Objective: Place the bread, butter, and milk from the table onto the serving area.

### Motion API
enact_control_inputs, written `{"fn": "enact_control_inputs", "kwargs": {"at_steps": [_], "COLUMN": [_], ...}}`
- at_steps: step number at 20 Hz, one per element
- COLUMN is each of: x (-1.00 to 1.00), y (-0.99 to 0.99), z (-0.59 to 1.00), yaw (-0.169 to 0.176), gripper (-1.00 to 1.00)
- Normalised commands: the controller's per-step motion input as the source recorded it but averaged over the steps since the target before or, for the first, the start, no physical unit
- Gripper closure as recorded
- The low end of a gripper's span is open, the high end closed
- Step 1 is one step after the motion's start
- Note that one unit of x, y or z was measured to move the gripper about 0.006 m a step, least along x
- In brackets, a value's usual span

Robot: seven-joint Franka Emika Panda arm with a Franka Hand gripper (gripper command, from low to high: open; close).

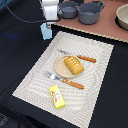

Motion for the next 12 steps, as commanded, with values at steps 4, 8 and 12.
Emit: {"fn": "enact_control_inputs", "kwargs": {"at_steps": [4,8,12], "x": [-0.15,-0.28,-0.44], "y": [0.01,0.02,0.11], "z": [-0.36,-0.41,-0.41], "yaw": [0.01,0.029,0.064], "gripper": [-1.0,-1.0,-1.0]}}
